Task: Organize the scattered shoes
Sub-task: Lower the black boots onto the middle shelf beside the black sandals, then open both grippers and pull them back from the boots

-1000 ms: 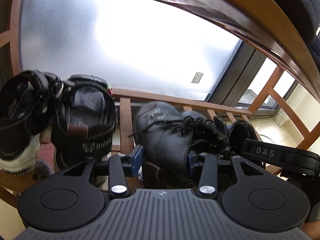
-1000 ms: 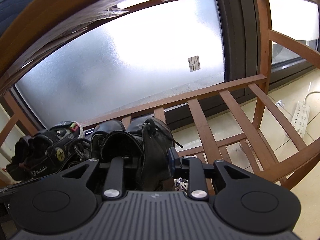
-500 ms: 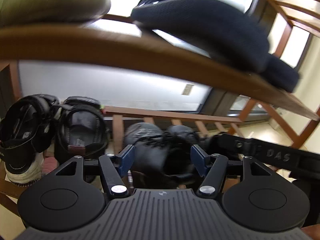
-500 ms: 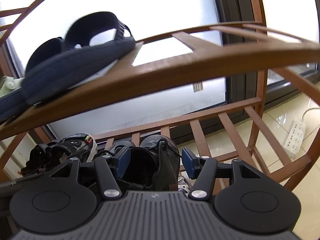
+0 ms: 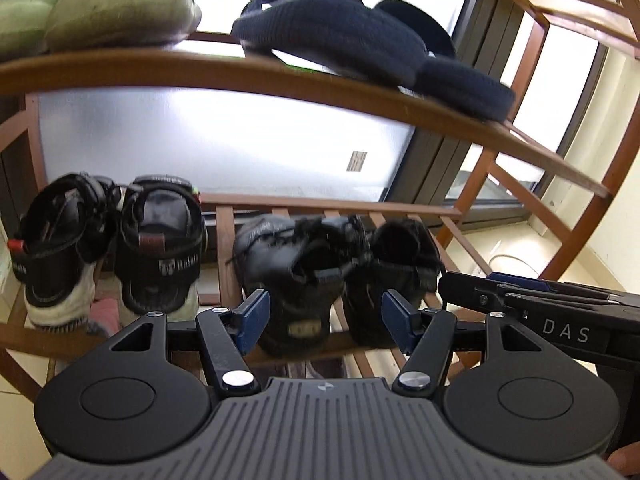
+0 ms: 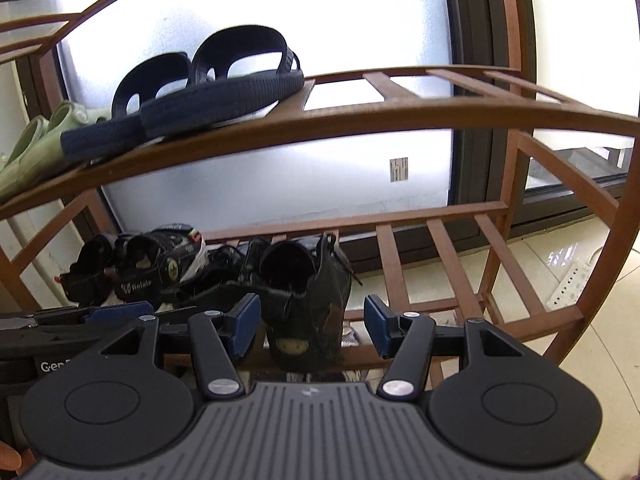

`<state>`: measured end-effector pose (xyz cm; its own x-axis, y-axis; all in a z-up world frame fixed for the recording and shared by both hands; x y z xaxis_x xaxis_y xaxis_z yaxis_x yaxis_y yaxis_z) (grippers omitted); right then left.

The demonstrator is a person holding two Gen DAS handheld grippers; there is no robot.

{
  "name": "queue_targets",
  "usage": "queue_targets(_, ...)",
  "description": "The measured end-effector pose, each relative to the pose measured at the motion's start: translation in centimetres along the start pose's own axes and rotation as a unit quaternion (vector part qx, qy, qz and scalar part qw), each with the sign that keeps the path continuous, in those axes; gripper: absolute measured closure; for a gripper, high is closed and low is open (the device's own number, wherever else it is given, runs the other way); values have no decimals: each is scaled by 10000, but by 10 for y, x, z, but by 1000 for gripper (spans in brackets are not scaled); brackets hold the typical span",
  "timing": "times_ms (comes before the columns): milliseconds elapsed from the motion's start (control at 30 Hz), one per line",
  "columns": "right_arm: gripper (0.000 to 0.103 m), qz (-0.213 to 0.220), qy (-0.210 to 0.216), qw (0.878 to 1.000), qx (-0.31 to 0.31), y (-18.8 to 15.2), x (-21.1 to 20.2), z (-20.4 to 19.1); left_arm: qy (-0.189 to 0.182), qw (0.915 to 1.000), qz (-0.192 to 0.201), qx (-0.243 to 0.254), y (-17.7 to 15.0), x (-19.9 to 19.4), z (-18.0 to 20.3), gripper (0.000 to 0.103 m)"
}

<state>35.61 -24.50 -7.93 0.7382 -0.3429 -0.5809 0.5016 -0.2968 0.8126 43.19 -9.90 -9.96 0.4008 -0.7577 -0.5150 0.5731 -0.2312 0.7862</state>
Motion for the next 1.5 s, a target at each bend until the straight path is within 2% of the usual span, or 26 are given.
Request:
queue_targets(133, 43, -108, 45, 9999, -114, -11, 8, -3, 29, 10000, -95, 5, -10, 1, -1, 42)
queue_targets(200, 45, -156, 84, 9997, -157, -16, 14, -6, 32, 9999, -124, 13, -12, 0, -4, 48)
queue_targets(267, 57, -173, 92, 9995, -257, -21, 19, -10, 14, 9999, -141, 67, -15, 2, -5, 65)
queue_targets(333, 63, -197, 100, 9992, -340, -25, 23, -13, -22, 9998, -170, 116, -18, 4, -6, 78)
queue_targets(433, 64, -202, 70, 9987, -465, -31, 30, -18, -108, 9995, -251, 128, -24, 9, -9, 87)
queue_targets(600, 69, -173, -2, 9984, -532, -32, 39, -21, -114, 9996, -261, 61, -24, 17, -16, 88)
queue_targets(1167, 67, -66, -28, 9992, -386, -24, 67, -22, -69, 9997, -212, -134, -13, 41, -30, 88)
queue_targets(1500, 67, -22, -2, 9991, -428, -23, 58, -25, -72, 9996, -268, -99, -16, 37, -21, 86)
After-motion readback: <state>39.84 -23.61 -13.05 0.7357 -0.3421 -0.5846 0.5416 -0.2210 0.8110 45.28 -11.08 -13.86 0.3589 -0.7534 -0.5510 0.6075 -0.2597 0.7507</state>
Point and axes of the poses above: each gripper's, at about its wrist camera, not at the fingertips, and x roughly the way its jaws point, z to its right, y to its top, the point moved 5 cm from there along x, roughly the way its jaws point, and after that the axes turned 10 degrees about -y, right-handed, at the moved point
